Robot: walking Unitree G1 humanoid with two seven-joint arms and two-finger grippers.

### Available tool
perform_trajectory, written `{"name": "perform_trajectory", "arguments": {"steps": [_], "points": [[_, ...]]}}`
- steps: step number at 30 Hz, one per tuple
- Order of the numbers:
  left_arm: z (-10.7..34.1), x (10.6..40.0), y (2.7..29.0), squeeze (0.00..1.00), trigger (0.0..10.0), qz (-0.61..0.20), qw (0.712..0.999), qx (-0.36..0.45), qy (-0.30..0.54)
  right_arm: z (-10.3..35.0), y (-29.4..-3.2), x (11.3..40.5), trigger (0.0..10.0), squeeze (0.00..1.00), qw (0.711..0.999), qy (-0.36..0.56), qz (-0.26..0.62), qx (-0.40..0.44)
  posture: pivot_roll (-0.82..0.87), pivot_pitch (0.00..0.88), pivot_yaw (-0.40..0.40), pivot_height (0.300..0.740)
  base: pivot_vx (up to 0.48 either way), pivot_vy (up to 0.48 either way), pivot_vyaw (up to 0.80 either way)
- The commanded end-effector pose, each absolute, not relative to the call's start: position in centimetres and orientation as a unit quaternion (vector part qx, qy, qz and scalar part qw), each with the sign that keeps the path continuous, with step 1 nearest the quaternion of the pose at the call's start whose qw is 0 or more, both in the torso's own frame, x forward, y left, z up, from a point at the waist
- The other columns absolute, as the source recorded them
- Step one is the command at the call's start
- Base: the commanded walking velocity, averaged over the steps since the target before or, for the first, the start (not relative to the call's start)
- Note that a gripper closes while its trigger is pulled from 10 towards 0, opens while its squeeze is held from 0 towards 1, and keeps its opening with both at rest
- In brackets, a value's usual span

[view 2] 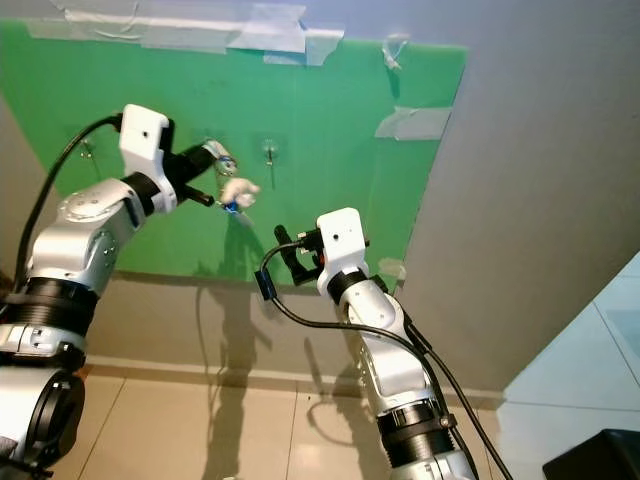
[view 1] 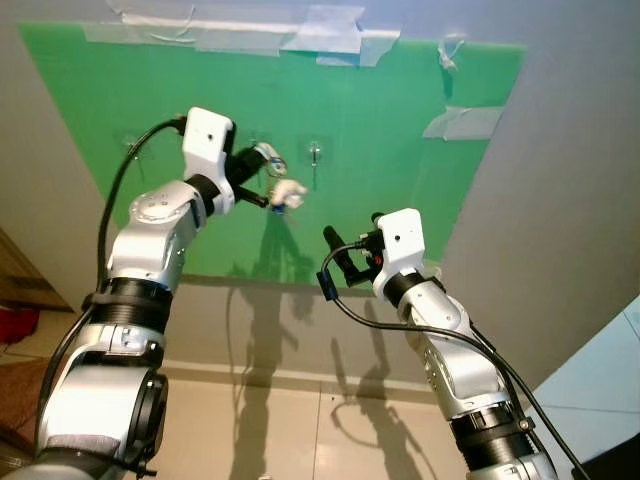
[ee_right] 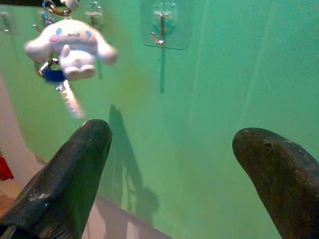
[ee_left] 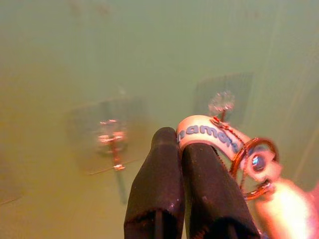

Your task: Hang keys on a hook

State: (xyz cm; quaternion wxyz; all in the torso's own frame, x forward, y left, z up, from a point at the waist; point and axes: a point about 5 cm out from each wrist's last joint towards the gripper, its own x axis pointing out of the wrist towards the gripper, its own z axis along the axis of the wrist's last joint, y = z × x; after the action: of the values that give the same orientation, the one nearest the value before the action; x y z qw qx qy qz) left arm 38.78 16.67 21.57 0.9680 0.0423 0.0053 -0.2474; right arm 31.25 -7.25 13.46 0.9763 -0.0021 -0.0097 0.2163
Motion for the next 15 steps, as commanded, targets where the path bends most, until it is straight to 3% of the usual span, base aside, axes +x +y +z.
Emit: {"name": "perform_trajectory", "arguments": {"steps": [1, 15], "points": [[22.3, 39.3, 16.7, 0.00, 0.0, -0.253, 0.966, 0.060, 0.002, 13.4, -7.2, 31.1, 10.0, 0.00, 0.977, -0.006, 0.211, 0.000, -0.03, 0.000, 0.085, 0.740, 0.000, 0.000, 0.00], [22.4, 40.3, 17.6, 0.00, 0.0, -0.235, 0.967, 0.093, 0.006, 12.9, -7.1, 31.0, 10.0, 0.00, 0.978, 0.001, 0.209, -0.001, -0.03, 0.000, 0.095, 0.740, 0.000, 0.000, 0.00]]}}
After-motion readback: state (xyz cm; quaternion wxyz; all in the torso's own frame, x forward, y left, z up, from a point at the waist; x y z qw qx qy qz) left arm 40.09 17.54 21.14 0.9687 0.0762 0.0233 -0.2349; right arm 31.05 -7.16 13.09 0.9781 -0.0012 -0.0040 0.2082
